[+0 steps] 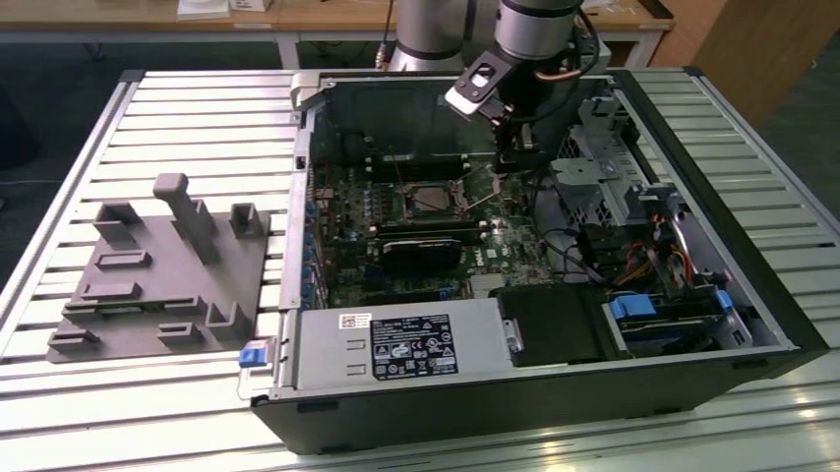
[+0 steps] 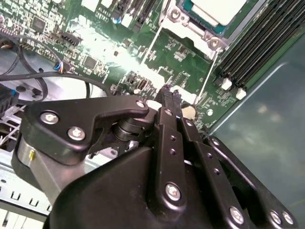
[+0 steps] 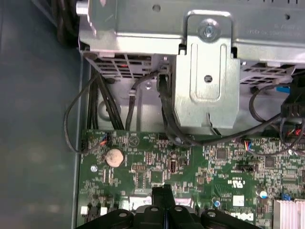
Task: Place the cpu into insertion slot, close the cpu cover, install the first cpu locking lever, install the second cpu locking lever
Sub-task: 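Close the cpu cover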
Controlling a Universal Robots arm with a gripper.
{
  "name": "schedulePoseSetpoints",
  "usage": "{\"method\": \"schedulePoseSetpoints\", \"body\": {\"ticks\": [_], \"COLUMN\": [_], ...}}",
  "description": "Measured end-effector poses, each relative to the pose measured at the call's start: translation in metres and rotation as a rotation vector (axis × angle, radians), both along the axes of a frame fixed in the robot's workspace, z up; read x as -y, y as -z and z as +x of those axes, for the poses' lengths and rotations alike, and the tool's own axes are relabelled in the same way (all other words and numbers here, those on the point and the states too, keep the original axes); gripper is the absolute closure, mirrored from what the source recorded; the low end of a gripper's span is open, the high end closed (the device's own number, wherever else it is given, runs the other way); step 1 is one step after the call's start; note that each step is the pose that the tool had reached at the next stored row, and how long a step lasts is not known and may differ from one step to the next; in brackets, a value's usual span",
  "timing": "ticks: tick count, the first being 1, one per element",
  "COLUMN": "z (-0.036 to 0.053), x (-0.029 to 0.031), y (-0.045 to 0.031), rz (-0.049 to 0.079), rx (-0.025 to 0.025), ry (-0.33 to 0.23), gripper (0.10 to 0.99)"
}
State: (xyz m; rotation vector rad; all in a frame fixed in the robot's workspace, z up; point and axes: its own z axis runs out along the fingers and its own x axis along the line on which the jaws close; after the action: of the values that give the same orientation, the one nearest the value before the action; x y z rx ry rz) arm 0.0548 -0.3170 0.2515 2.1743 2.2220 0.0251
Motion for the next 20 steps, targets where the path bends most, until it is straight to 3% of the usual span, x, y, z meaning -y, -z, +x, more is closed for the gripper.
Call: {"method": "schedulePoseSetpoints", "body": {"ticks": [20], "z": [0.0153], "x": [-0.0028], "y": [0.0084], "rz": [0.0], "rx": [-0.0016], "ry": [0.016], "gripper": [0.98]}}
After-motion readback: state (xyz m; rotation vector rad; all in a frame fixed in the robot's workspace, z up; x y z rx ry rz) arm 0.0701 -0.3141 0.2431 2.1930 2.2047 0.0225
